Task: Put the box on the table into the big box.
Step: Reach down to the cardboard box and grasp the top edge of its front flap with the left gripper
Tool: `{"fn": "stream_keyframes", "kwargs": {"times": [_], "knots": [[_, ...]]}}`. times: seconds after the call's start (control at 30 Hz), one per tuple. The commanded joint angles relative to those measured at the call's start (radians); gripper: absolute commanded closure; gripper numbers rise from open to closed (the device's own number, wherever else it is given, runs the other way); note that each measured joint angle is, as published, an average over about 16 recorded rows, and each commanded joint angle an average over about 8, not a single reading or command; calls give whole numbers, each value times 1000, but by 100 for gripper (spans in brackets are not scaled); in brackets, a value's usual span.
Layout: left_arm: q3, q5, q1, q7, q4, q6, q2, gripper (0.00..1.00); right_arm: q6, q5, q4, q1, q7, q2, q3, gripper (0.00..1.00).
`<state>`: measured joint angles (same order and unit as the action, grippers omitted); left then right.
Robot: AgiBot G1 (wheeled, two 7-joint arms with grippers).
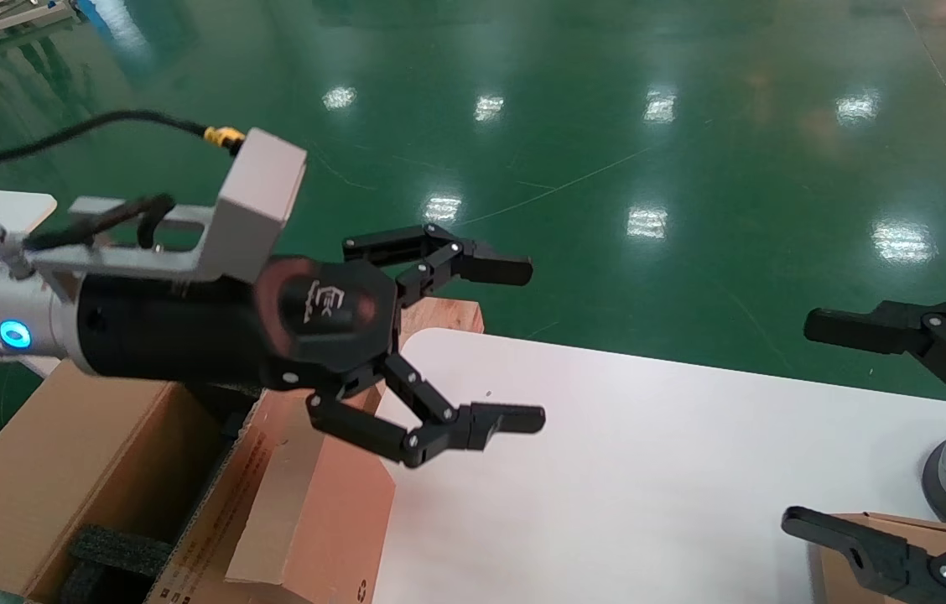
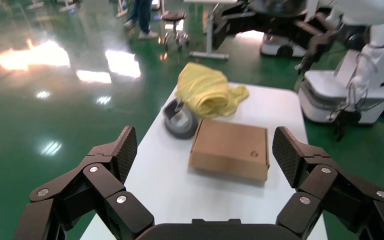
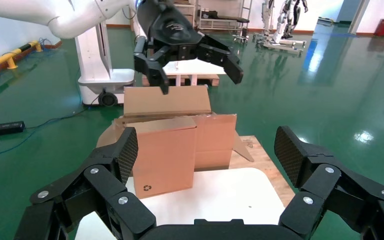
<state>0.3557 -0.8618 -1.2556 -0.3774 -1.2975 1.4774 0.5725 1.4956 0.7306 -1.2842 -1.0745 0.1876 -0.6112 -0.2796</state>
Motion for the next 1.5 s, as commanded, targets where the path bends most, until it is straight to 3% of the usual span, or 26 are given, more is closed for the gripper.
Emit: {"fn": "stream_keyframes", "kwargs": {"times": [0.03,0.37,0.73,1.0,1.5], "knots": [[13,-27,-34,-35,-3,0,-3,0,0,0,0,0,0,0,0,0],[81,-182,-101,-169,-34,-12,-30,0,0,0,0,0,0,0,0,0],[200,-403,-156,-363,-67,-60,-45,0,0,0,0,0,0,0,0,0],[303,-542,-254,-511,-82,-61,-50,0,0,0,0,0,0,0,0,0],[493,-653,-407,-690,-96,-34,-36,0,0,0,0,0,0,0,0,0]]}}
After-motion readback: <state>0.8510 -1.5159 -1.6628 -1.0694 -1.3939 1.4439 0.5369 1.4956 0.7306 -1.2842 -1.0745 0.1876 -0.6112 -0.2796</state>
